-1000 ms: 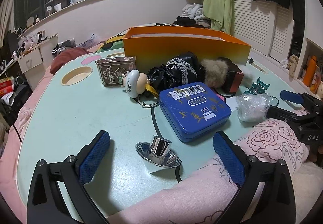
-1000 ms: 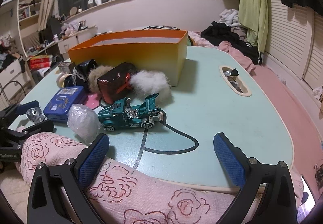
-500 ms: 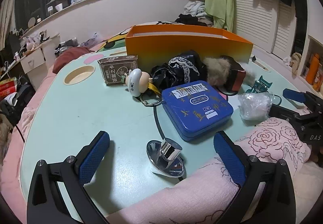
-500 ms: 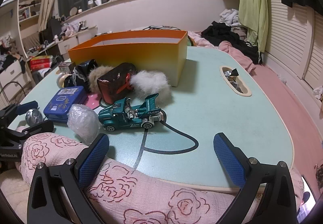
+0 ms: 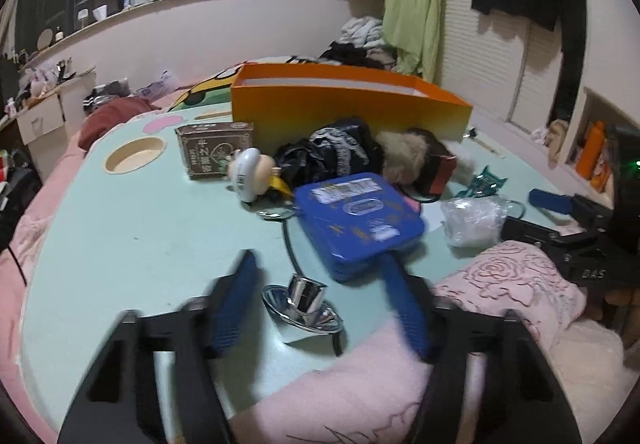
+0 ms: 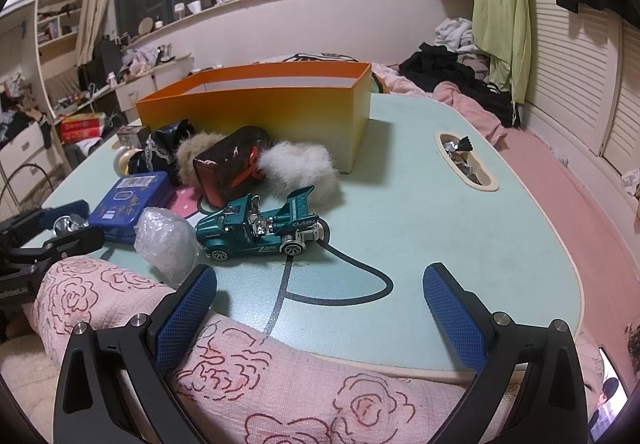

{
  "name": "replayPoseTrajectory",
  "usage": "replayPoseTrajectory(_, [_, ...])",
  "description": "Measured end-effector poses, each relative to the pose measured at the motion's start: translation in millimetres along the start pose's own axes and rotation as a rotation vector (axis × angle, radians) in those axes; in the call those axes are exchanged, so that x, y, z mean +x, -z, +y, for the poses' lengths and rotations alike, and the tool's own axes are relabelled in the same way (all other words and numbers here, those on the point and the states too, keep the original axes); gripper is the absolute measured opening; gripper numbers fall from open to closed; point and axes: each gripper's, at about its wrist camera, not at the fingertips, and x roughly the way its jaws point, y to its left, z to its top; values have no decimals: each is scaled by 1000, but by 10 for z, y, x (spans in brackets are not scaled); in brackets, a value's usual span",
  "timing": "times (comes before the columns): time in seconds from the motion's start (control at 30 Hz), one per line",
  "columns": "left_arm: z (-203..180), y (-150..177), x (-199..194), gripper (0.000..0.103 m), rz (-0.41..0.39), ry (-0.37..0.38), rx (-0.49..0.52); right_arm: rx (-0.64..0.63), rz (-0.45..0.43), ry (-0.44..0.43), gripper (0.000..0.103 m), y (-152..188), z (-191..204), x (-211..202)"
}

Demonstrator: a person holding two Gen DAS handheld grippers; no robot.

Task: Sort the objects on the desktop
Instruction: 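Carry the silver cone into the box with the left gripper while the right carries the car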

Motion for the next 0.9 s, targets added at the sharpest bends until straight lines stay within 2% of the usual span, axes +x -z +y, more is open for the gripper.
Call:
replayPoseTrajectory(0.07, [0, 27, -37, 29, -26, 19, 0, 20, -11, -24, 103, -12, -36, -13])
replayPoseTrajectory(0.33, [186, 50, -149, 29, -82, 81, -85, -7, -11, -56, 100, -265, 133, -36])
replayPoseTrajectory(0.47, [199, -35, -328, 29, -124, 103, -68, -34, -9, -46, 98, -510, 280, 20])
replayPoseTrajectory(0.53, [234, -124, -423, 29, -147, 122, -83, -37, 3, -47, 90, -567, 294, 109])
replayPoseTrajectory(0.63, [219, -242, -529, 29, -195, 106, -71, -38, 94, -46, 79, -511, 328, 371])
replayPoseTrajectory(0.67, [212, -269, -548, 29, -210, 95, -63, -16, 107, -78, 77, -467, 318, 433])
replayPoseTrajectory(0.7, [201, -309, -559, 29, -224, 86, -58, -23, 113, -63, 71, -434, 331, 455])
replayPoseTrajectory(0.73, [201, -334, -557, 29, -229, 88, -60, -62, 98, -11, 63, -409, 384, 450])
replayPoseTrajectory(0.9, [153, -451, -454, 29, -234, 117, -76, -43, 69, -39, 61, -409, 414, 467])
